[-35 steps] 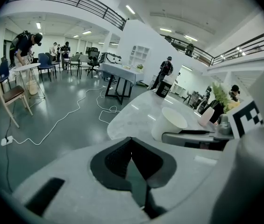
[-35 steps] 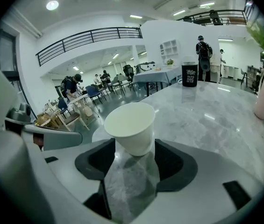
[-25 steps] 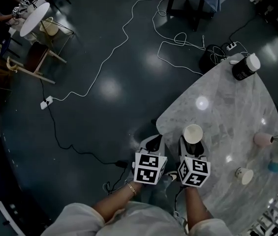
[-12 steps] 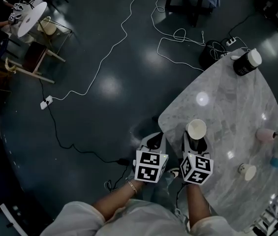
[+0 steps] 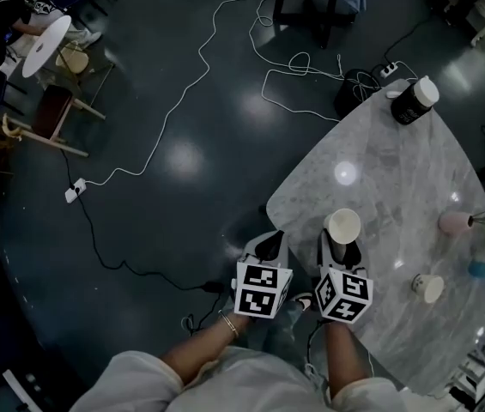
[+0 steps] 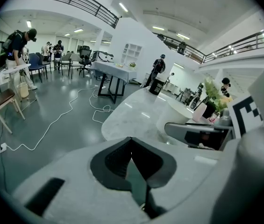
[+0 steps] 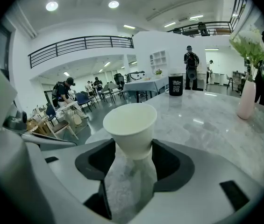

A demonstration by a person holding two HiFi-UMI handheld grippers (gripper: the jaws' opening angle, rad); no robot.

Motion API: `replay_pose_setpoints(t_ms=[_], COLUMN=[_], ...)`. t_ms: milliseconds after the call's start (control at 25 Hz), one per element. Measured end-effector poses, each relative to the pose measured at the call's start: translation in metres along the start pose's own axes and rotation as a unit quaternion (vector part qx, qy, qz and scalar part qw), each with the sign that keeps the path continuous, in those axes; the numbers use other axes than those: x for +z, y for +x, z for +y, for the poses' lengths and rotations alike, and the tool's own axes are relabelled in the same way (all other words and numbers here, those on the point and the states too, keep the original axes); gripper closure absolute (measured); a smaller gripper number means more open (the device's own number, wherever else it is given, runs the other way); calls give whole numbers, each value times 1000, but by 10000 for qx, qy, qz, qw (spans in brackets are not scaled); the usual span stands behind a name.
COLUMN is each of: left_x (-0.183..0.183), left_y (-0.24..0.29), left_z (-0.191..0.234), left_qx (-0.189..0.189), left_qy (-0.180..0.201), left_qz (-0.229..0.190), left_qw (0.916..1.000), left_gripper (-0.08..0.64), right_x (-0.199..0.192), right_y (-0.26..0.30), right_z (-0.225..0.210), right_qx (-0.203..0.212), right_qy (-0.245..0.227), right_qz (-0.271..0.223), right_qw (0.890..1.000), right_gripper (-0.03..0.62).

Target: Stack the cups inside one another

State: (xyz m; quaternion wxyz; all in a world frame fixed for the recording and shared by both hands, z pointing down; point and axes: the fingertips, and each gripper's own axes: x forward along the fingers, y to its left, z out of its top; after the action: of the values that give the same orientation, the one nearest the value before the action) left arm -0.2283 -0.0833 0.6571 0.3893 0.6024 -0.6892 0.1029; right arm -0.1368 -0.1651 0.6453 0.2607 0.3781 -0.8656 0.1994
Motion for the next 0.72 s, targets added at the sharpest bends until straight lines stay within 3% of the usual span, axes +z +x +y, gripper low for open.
replay_pose_setpoints(t_ms=[720], left_x=[8], left_y=[-1], left_z=[-90], left_qx=[-640], left_qy=[475], left_qz=[-123], left_qw=[9967], left_gripper=[566], right_x=[8], right_y=[-75], right_z=[-64], right_qx=[-601], right_qy=[327], right_qz=[-332], right_qw=[9971], right_gripper=[370])
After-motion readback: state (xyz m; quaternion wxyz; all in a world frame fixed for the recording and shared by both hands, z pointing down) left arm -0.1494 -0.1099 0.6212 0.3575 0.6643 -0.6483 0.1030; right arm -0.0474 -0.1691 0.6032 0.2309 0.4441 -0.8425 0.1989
